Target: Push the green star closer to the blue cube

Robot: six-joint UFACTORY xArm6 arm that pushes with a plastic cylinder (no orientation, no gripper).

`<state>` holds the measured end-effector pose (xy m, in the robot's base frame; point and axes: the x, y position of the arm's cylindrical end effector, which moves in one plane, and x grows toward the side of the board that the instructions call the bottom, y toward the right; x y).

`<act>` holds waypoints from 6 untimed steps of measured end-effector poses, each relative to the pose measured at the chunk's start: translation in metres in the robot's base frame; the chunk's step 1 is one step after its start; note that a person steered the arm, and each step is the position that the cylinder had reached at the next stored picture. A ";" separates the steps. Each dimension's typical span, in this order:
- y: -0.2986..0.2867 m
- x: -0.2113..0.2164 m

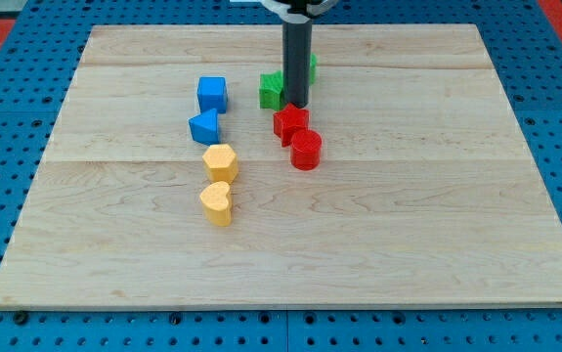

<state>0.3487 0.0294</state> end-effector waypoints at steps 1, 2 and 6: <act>0.002 -0.010; -0.014 -0.022; -0.118 0.007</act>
